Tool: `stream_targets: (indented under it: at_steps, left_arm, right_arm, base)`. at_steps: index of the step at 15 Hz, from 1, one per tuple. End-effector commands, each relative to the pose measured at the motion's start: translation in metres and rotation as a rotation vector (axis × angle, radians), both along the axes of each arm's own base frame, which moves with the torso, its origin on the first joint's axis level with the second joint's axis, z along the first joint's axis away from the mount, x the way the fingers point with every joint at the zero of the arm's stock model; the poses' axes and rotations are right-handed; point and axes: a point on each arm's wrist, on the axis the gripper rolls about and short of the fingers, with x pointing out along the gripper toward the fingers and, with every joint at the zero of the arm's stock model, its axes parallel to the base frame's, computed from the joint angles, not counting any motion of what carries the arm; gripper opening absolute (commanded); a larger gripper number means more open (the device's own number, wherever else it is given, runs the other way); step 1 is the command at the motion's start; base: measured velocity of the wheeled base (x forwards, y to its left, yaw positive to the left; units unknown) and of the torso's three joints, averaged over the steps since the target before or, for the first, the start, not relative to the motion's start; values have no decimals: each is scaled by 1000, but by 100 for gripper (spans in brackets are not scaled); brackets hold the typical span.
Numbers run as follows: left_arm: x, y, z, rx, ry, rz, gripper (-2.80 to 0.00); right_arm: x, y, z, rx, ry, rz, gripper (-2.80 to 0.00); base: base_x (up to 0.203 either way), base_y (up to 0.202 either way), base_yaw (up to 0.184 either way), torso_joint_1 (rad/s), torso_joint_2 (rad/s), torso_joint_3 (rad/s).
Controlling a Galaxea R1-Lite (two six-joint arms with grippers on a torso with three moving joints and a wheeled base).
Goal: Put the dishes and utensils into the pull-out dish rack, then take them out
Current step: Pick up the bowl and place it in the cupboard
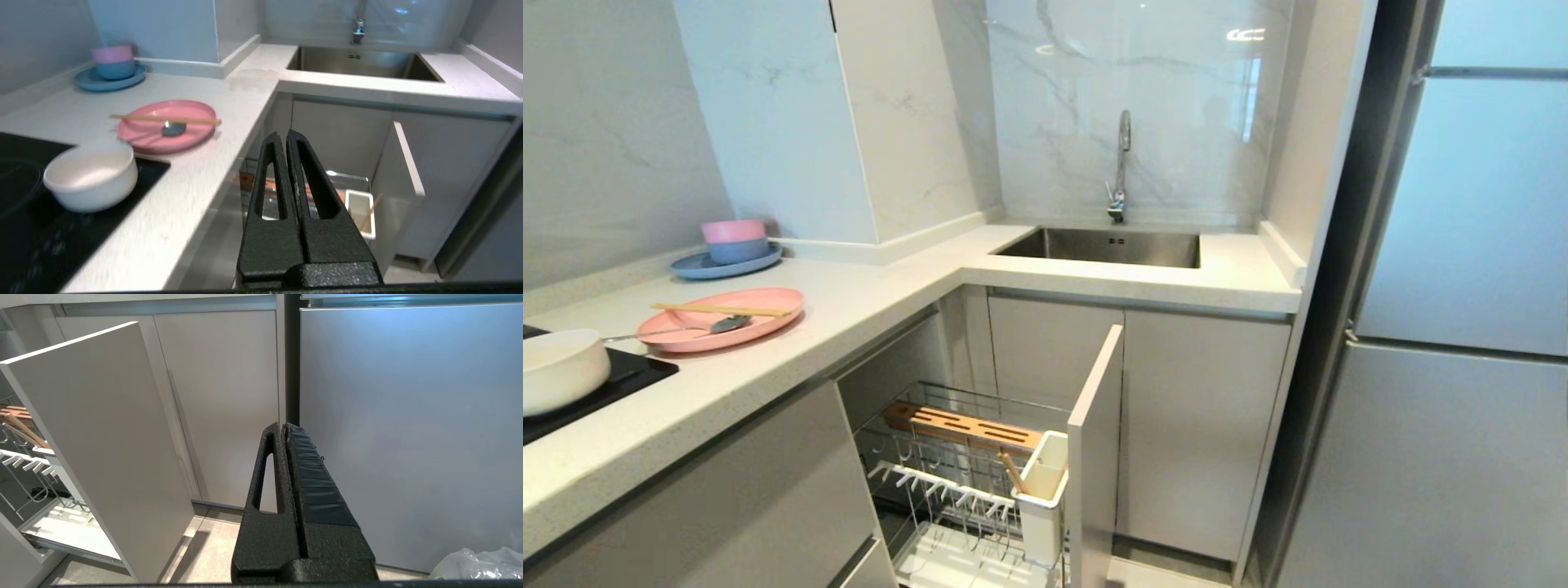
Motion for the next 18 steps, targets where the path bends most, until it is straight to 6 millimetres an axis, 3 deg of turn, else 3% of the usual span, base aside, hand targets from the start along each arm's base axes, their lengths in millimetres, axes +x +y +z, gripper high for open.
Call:
stream_targets:
  at_steps: [1,4,8,11,13,18]
  left_arm:
    - [-58,5,-32,-4,-107,-3,-280]
    - [-86,0,-102,46,-107,-1,-280]
    - [-65,-1,-192,105,-94,72,-280]
    - [-41,0,-237,117,-81,127,-280]
    - [-32,0,-256,105,-88,131,-280]
    - [-29,-4,-268,38,-25,-37,-280]
  right_arm:
    - [0,0,0,1,1,0,-280]
    - [0,0,0,1,1,0,-280]
    - [0,0,0,1,1,0,-280]
    - [0,0,0,1,1,1,-280]
    - [0,0,0,1,1,0,-280]
    - [0,0,0,1,1,0,-280]
  base:
    - [0,0,0,0,0,0]
    - [0,0,0,0,0,0]
    - [0,0,0,0,0,0]
    - [0,0,0,0,0,0]
    - [0,0,0,0,0,0]
    - [0,0,0,0,0,0]
